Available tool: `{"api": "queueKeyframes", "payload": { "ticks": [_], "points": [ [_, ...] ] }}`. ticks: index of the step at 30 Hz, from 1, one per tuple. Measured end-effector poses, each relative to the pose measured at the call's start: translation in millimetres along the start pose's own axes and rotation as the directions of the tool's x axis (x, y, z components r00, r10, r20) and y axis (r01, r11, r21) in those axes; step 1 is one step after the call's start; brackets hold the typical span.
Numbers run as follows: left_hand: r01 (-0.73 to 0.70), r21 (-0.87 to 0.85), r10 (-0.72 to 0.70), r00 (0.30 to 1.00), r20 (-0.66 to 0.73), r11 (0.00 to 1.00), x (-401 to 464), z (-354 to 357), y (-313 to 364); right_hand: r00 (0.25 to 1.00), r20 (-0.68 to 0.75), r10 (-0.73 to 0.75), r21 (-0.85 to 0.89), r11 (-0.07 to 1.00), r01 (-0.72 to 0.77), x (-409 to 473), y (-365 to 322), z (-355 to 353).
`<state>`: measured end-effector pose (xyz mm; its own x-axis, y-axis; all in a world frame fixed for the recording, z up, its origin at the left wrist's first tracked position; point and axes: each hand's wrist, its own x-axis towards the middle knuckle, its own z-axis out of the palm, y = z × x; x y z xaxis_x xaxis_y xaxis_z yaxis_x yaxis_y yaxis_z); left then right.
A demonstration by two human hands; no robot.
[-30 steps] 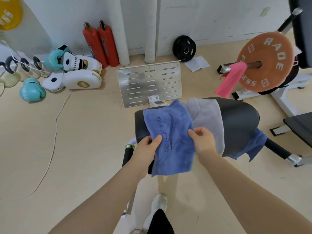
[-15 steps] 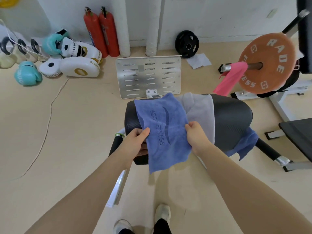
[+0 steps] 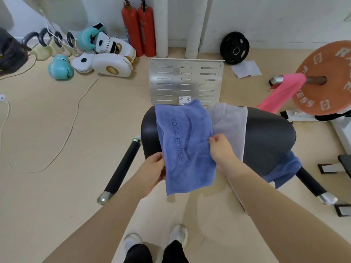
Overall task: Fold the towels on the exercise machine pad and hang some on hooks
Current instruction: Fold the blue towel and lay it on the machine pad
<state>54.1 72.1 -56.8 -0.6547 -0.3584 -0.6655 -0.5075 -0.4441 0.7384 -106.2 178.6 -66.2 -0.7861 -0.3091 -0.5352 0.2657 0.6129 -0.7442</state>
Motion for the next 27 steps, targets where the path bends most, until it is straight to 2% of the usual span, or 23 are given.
{"api": "queueKeyframes", "payload": {
  "ticks": [3,6,8,10,12,14,16,19,22,27],
  "points": [
    [-0.053,0.139,0.073,0.987,-0.141,0.989,2.5,3.2,4.2,1.000,-0.001,-0.003,-0.009,1.000,0.003,-3.4,-5.4,0.1],
    [-0.139,0.045,0.147,0.946,-0.290,0.989,6.9,-1.3,2.8,0.999,-0.045,0.005,0.044,0.999,-0.003,-3.2,-5.9,0.9],
    [-0.148,-0.003,0.139,0.936,-0.323,0.989,5.9,0.6,0.2,0.996,-0.067,-0.051,-0.014,0.999,0.050,-4.5,-2.1,4.2],
    [-0.107,-0.055,0.083,0.941,-0.327,0.993,3.4,7.5,-1.9,0.992,-0.092,-0.089,-0.022,0.996,0.087,-5.8,4.0,6.5],
    [-0.011,-0.180,-0.034,0.969,-0.244,0.984,3.7,10.5,-3.7,0.995,-0.081,-0.064,0.048,0.997,0.068,-5.5,13.3,7.2],
    [0.085,-0.226,-0.111,0.989,-0.103,0.970,2.9,5.8,-6.8,0.998,0.059,0.036,0.214,0.976,-0.048,-6.0,26.8,6.1],
    [0.083,-0.159,-0.084,0.996,0.003,0.984,2.2,-2.8,-13.5,0.971,0.226,0.082,0.311,0.938,-0.152,-11.1,41.8,3.4],
    [0.050,-0.044,-0.046,0.995,0.085,0.998,-1.7,-7.1,-20.0,0.936,0.347,0.054,0.274,0.949,-0.157,-16.0,61.5,-1.3],
    [0.020,0.031,-0.022,0.997,0.067,0.999,-2.6,-6.0,-25.7,0.920,0.389,0.041,0.239,0.960,-0.144,-21.2,70.2,-5.3],
    [0.095,0.040,-0.086,0.976,-0.198,0.995,-19.1,8.6,-25.8,0.962,0.273,0.031,0.243,0.965,-0.100,-41.9,66.8,-17.8]
  ]
}}
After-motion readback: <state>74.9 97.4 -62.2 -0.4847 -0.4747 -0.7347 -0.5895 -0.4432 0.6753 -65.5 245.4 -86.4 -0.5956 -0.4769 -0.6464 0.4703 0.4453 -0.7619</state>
